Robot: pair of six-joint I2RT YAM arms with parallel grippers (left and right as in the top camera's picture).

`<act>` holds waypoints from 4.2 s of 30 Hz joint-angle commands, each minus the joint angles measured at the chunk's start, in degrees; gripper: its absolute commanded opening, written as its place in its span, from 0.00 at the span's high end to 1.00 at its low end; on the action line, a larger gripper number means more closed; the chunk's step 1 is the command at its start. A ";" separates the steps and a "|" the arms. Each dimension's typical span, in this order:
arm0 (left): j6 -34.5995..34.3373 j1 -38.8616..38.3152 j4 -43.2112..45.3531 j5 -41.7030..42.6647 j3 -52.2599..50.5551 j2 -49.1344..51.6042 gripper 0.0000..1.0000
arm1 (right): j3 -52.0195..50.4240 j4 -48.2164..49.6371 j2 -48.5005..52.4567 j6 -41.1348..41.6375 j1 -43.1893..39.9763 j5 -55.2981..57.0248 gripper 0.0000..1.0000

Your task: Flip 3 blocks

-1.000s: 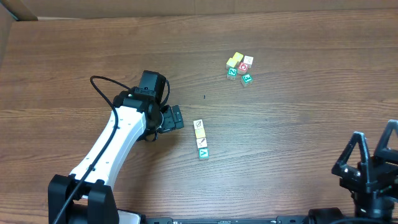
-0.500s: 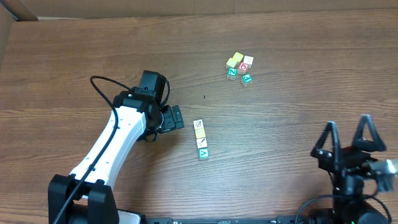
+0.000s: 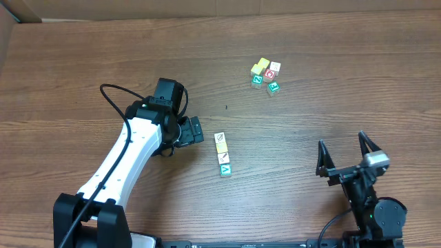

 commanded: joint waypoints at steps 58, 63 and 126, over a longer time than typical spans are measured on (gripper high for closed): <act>1.11 0.09 0.72 -8.81 0.37 -47.60 0.00 | -1.25 -4.26 -0.61 -5.07 -0.39 3.80 0.00; 1.29 0.09 0.28 -12.35 0.37 -58.51 0.00 | -1.25 -4.26 -0.61 -5.05 -0.39 3.80 0.00; 16.04 13.94 49.55 0.09 -62.36 -89.05 0.00 | -1.25 -4.26 -0.61 -5.05 -0.39 3.80 0.00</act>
